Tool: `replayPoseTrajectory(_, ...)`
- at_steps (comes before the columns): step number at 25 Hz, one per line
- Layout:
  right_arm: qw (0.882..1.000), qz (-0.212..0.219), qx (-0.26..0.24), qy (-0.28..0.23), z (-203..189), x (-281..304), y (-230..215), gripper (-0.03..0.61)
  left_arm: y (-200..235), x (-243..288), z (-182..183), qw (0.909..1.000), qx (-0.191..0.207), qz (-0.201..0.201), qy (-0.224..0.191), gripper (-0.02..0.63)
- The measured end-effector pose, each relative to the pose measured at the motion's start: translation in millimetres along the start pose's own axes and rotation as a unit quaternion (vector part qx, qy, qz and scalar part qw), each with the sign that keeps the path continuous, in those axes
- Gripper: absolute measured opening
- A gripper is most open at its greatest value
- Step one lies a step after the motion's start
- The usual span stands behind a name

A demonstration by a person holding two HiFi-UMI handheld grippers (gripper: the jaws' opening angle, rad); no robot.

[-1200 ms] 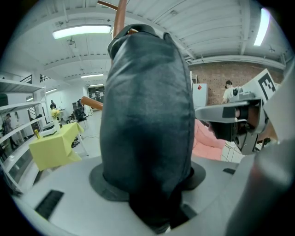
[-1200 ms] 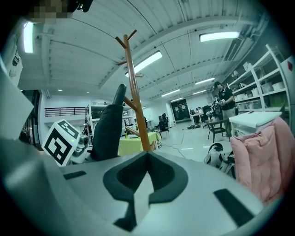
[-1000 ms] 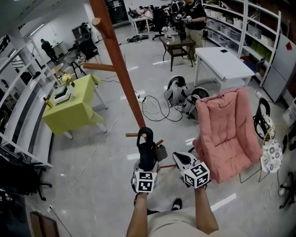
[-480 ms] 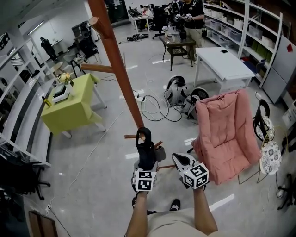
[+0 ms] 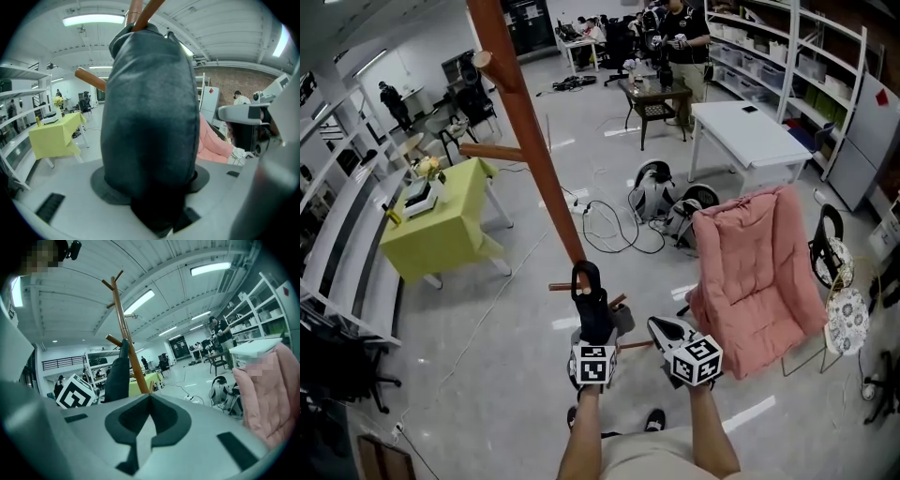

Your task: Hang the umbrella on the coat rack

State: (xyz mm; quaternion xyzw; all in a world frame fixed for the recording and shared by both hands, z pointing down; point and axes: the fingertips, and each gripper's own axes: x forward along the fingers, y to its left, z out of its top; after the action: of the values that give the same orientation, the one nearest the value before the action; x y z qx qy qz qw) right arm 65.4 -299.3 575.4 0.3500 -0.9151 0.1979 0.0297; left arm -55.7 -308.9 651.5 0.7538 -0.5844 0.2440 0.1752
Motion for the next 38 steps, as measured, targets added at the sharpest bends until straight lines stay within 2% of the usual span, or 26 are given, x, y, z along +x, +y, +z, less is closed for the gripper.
replayPoseTrajectory(9,1.0,-0.003,-0.004,0.005,-1.5,0.2,6.5,0.003,3.3,-0.7,-1.9,0.9999,-0.013,0.003,0.001,0.277)
replayPoseTrajectory(14,1.0,-0.002,-0.005,0.009,-5.2,-5.3,7.1,0.003,1.0,-8.4,11.9,0.9997,-0.011,0.005,-0.019,0.311)
replayPoseTrajectory(28,1.0,0.01,-0.019,0.022,-18.6,-9.4,34.4,0.004,0.2,-60.8,14.8,0.9983,0.007,0.008,-0.057,0.308)
replayPoseTrajectory(33,1.0,0.007,-0.015,0.026,-23.1,-12.4,33.5,0.003,-5.3,-85.5,14.1,0.9958,-0.015,-0.004,-0.09,0.299)
replayPoseTrajectory(38,1.0,0.006,-0.013,0.025,-25.5,-20.5,33.3,0.003,-9.9,-104.4,10.4,0.9944,-0.024,-0.002,-0.103,0.298)
